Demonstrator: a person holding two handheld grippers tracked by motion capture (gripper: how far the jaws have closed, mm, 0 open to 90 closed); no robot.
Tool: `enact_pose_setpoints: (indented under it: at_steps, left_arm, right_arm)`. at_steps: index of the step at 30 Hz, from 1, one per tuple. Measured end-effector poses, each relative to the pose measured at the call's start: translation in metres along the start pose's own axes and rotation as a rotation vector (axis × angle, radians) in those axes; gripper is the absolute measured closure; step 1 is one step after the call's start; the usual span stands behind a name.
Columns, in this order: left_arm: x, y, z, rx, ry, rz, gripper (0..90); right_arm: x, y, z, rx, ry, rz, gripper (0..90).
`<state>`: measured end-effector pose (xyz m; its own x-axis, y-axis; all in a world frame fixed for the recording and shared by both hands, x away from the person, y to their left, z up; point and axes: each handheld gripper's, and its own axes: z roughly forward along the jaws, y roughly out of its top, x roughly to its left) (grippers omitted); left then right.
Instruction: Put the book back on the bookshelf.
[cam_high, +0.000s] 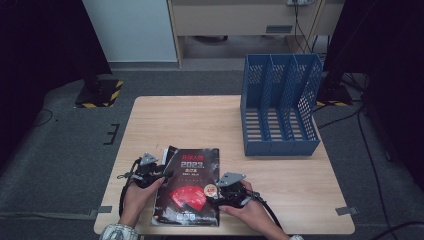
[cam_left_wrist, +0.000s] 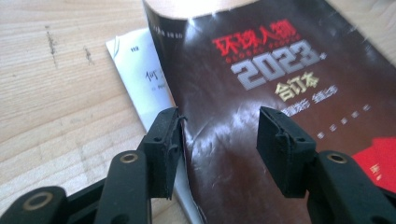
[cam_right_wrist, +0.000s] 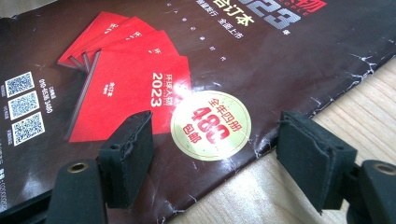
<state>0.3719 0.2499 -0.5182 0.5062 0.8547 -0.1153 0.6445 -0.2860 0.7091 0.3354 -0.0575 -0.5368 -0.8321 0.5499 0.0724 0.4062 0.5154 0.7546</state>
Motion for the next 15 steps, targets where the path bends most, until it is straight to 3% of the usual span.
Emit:
enact_pose_setpoints:
  at_steps: [6,9,15]
  left_arm:
    - [-0.0013,-0.0006,-0.0020,0.003,-0.022,-0.019,50.4]
    - [-0.0019,-0.0013,-0.0083,-0.006,-0.071,-0.028,53.7]
    - [-0.0072,-0.0010,-0.0039,0.005,-0.106,-0.013,53.1]
  right_arm:
    - [-0.0006,-0.0002,-0.0004,0.000,0.005,-0.003,27.8]
    - [-0.0007,-0.0004,-0.0004,-0.001,0.005,-0.004,27.8]
    - [-0.0012,-0.0007,-0.0008,0.000,0.011,-0.008,27.8]
